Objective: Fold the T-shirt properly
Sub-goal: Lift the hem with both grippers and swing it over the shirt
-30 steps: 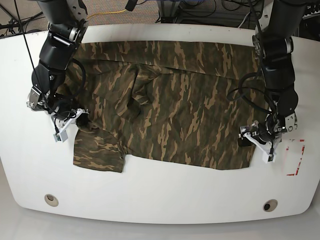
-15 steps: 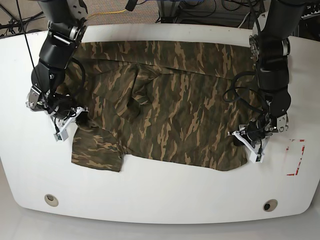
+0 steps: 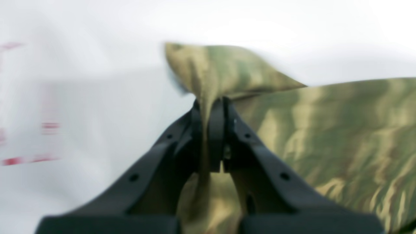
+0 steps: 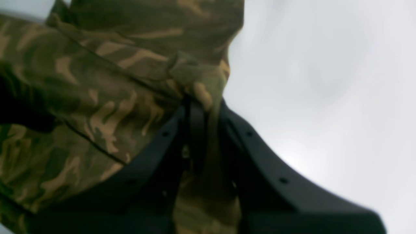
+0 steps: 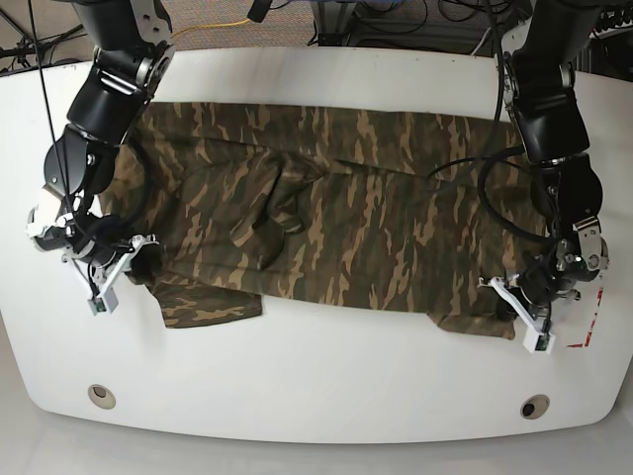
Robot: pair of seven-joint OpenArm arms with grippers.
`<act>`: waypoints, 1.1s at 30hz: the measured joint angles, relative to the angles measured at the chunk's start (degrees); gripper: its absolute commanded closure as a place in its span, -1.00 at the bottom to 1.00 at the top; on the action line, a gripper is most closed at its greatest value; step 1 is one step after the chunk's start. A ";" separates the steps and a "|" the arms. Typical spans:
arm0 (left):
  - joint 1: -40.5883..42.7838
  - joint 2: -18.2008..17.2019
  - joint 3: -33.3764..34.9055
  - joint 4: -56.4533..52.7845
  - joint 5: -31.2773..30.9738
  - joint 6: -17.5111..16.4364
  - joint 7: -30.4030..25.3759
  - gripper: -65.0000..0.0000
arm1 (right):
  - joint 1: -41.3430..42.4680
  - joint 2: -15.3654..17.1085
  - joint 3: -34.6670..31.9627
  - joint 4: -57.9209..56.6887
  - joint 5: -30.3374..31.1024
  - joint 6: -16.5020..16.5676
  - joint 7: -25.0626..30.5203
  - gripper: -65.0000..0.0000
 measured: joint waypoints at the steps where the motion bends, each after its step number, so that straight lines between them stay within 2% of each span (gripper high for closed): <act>1: -0.20 -0.09 -0.68 1.16 -0.11 0.02 1.49 1.00 | 1.03 0.52 -0.37 0.00 0.55 0.04 -0.46 1.00; 4: -0.83 -0.28 -0.94 5.55 0.11 -0.02 4.72 1.00 | 5.18 1.97 -4.02 0.20 0.50 0.15 -1.01 1.00; 10: -3.21 -0.26 -1.84 14.80 -0.11 -0.11 5.68 1.00 | 13.64 4.76 -11.58 0.02 0.39 0.31 -1.70 1.00; 14: -8.15 -1.05 -3.30 17.51 -0.52 -0.09 11.34 1.00 | 20.98 6.16 -15.87 0.11 0.94 0.42 -1.53 1.00; 16: -11.04 -1.46 -5.31 18.69 -0.98 -0.20 12.48 1.00 | 24.55 7.21 -18.23 0.31 2.21 0.44 -1.73 1.00; 20: -16.85 -2.05 -7.19 19.80 -1.38 -0.22 14.03 1.00 | 32.11 7.15 -19.93 0.42 3.23 0.42 -4.15 1.00; 25: -23.85 -4.66 -7.69 19.80 -2.75 -0.66 16.61 1.00 | 40.13 7.37 -20.04 0.52 4.50 0.68 -6.27 1.00; 28: -29.57 -7.06 -7.58 19.82 -3.87 -0.85 15.89 1.00 | 45.20 7.61 -20.37 0.70 5.07 0.59 -8.17 1.00; 33: -34.80 -7.82 -7.52 19.52 -3.63 -0.87 15.23 1.00 | 50.23 8.33 -22.05 1.20 5.49 0.57 -9.33 1.00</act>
